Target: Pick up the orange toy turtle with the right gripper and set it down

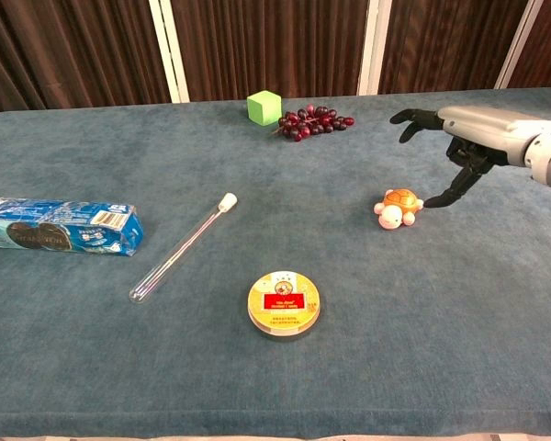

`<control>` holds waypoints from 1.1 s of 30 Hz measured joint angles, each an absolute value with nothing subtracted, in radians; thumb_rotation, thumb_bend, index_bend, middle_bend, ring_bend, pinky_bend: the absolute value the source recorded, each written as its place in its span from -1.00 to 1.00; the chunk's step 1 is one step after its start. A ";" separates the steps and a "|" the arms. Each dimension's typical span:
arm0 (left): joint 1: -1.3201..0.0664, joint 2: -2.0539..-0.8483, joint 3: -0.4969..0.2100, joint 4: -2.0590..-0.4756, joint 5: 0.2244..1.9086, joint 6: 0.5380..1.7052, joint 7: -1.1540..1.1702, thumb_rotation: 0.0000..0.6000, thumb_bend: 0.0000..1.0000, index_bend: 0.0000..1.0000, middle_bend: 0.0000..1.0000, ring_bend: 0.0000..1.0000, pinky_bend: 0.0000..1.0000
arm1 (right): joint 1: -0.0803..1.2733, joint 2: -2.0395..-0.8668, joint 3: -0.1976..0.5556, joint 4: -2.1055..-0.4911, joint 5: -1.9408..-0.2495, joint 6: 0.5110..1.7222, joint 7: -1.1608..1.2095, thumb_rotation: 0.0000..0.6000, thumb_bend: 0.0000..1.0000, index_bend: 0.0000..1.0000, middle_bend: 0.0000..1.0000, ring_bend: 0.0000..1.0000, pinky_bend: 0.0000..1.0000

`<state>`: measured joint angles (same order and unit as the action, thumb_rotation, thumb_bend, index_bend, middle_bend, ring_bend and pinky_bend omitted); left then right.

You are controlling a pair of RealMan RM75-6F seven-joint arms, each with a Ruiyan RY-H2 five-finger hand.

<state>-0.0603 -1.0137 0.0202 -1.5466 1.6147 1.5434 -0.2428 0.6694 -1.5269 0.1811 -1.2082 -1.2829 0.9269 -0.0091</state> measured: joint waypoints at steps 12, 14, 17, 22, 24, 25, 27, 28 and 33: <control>-0.061 -1.012 0.020 -1.550 1.612 1.541 -0.242 1.00 0.01 -0.67 -0.84 -0.71 -0.30 | 0.682 -1.609 0.174 -1.108 -1.276 0.929 -0.052 1.00 -0.73 -0.17 -0.36 0.99 0.85; -0.066 -1.008 0.014 -1.561 1.603 1.534 -0.248 1.00 0.01 -0.67 -0.84 -0.71 -0.30 | 0.686 -1.635 0.172 -1.070 -1.294 0.941 -0.027 1.00 -0.67 -0.07 -0.28 1.00 0.87; -0.059 -1.010 0.016 -1.608 1.598 1.530 -0.247 1.00 0.01 -0.67 -0.84 -0.71 -0.30 | 0.691 -1.668 0.166 -1.021 -1.319 0.951 0.014 1.00 -0.63 0.00 -0.23 1.00 0.88; -0.048 -1.009 0.022 -1.581 1.604 1.549 -0.254 1.00 0.01 -0.67 -0.84 -0.71 -0.30 | 0.701 -1.705 0.159 -0.964 -1.337 0.943 0.045 1.00 -0.59 0.05 -0.20 1.00 0.89; -0.045 -1.007 0.025 -1.571 1.607 1.553 -0.255 1.00 0.01 -0.67 -0.84 -0.71 -0.30 | 0.705 -1.716 0.157 -0.948 -1.340 0.938 0.053 1.00 -0.55 0.09 -0.16 1.00 0.90; -0.046 -1.007 0.025 -1.571 1.607 1.552 -0.255 1.00 0.01 -0.67 -0.84 -0.71 -0.30 | 0.706 -1.723 0.156 -0.938 -1.343 0.937 0.058 1.00 -0.53 0.13 -0.14 1.00 0.91; -0.050 -1.007 0.024 -1.567 1.606 1.546 -0.254 1.00 0.01 -0.67 -0.84 -0.71 -0.30 | 0.708 -1.733 0.154 -0.923 -1.349 0.938 0.065 1.00 -0.45 0.21 -0.08 1.00 0.93; -0.051 -1.007 0.023 -1.564 1.605 1.543 -0.254 1.00 0.01 -0.67 -0.84 -0.71 -0.30 | 0.710 -1.740 0.153 -0.912 -1.352 0.939 0.069 1.00 -0.39 0.25 -0.05 1.00 0.94; -0.051 -1.008 0.022 -1.556 1.608 1.547 -0.257 1.00 0.02 -0.67 -0.84 -0.70 -0.30 | 0.712 -1.766 0.151 -0.864 -1.363 0.947 0.081 1.00 0.16 0.43 0.11 1.00 0.97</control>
<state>-0.0508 -1.0079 0.0223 -1.5563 1.6084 1.5467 -0.2573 0.7119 -1.7655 0.1506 -0.8635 -1.3625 0.9474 0.0813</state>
